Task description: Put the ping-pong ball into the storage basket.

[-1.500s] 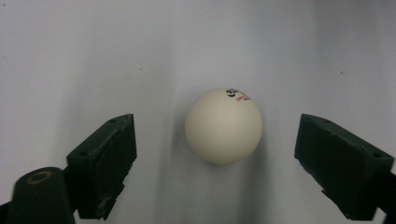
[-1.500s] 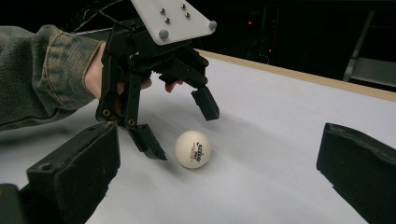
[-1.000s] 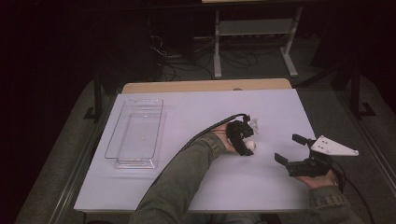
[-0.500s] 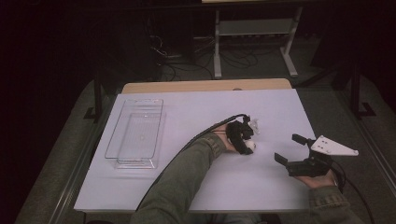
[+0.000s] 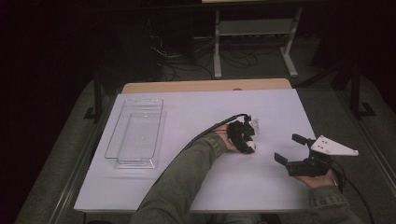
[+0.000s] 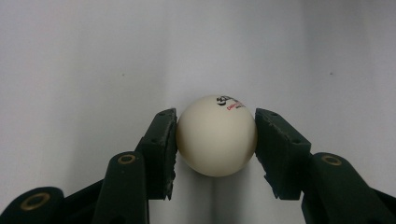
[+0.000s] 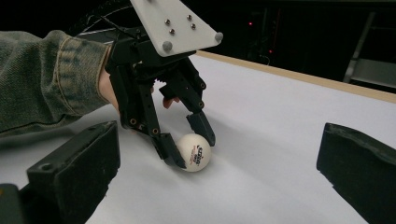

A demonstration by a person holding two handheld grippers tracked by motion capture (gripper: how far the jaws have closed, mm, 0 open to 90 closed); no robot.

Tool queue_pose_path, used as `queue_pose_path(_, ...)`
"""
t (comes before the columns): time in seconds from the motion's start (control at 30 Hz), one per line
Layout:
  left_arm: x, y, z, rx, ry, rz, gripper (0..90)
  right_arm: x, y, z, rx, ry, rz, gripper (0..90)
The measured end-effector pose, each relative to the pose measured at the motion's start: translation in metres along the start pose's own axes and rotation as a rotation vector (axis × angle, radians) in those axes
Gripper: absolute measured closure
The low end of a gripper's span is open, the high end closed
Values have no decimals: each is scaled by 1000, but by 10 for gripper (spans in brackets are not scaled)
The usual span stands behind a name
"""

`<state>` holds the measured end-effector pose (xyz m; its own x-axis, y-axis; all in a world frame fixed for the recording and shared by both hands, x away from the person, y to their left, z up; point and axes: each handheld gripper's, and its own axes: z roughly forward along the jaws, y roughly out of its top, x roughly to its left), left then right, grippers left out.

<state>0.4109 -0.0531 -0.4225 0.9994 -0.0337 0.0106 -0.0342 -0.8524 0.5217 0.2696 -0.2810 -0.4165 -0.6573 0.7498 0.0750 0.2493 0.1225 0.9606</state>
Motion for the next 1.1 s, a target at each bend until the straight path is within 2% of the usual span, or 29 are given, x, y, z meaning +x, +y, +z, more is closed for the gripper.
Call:
queue_pose_path(0.23,1,-1,-2,6,-5,-10,505,0,0,0,-1,-2,1,0)
queue_pose_path(0.47,0,0,-6,5,5,-1,507,0,0,0,-1,-1,0,0)
queue_pose_path(1.0,-2,1,-30,7,30,13,507,0,0,1,5,-1,4,0)
queue_pose_path(1.1,-1,2,-41,-6,42,13,507,-1,0,1,4,-2,2,0)
